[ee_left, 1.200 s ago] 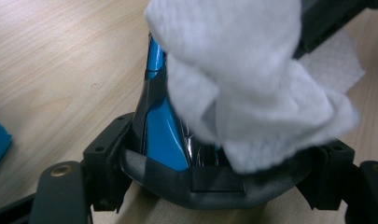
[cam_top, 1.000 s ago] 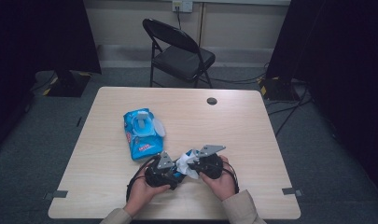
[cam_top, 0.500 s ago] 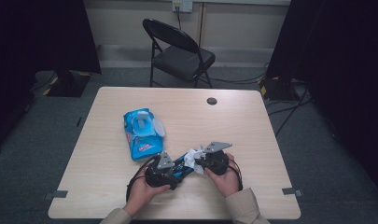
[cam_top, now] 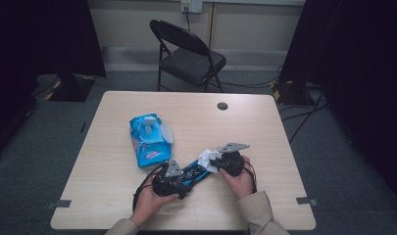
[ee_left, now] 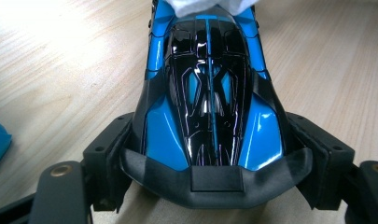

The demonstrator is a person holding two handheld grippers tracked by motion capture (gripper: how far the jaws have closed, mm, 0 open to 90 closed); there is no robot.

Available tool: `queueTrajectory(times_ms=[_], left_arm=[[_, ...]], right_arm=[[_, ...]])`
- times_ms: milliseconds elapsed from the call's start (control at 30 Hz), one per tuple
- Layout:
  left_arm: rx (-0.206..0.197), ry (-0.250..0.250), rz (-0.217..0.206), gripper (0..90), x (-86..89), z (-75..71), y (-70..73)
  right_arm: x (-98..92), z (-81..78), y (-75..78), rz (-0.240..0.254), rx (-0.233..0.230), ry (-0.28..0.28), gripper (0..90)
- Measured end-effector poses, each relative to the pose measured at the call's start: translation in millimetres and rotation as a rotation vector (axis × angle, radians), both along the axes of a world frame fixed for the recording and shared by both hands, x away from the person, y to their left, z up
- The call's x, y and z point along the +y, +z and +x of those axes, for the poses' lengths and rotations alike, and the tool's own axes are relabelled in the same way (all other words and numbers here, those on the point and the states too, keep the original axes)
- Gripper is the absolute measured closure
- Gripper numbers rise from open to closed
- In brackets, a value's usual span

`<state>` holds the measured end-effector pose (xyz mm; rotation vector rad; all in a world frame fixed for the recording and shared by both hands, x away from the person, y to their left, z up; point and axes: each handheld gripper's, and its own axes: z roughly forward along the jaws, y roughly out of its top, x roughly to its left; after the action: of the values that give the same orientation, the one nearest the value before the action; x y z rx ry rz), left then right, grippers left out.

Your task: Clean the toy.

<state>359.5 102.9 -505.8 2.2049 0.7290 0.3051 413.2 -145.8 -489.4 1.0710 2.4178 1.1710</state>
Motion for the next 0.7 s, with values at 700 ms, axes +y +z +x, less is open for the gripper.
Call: queueTrajectory(times_ms=[700], left_arm=[[0.001, 0.002, -0.003, 24.3, -0.1, 0.3, -0.1]], right_arm=[[-16.6, -5.0, 42.1, 0.106, -0.068, -0.043, 86.7]])
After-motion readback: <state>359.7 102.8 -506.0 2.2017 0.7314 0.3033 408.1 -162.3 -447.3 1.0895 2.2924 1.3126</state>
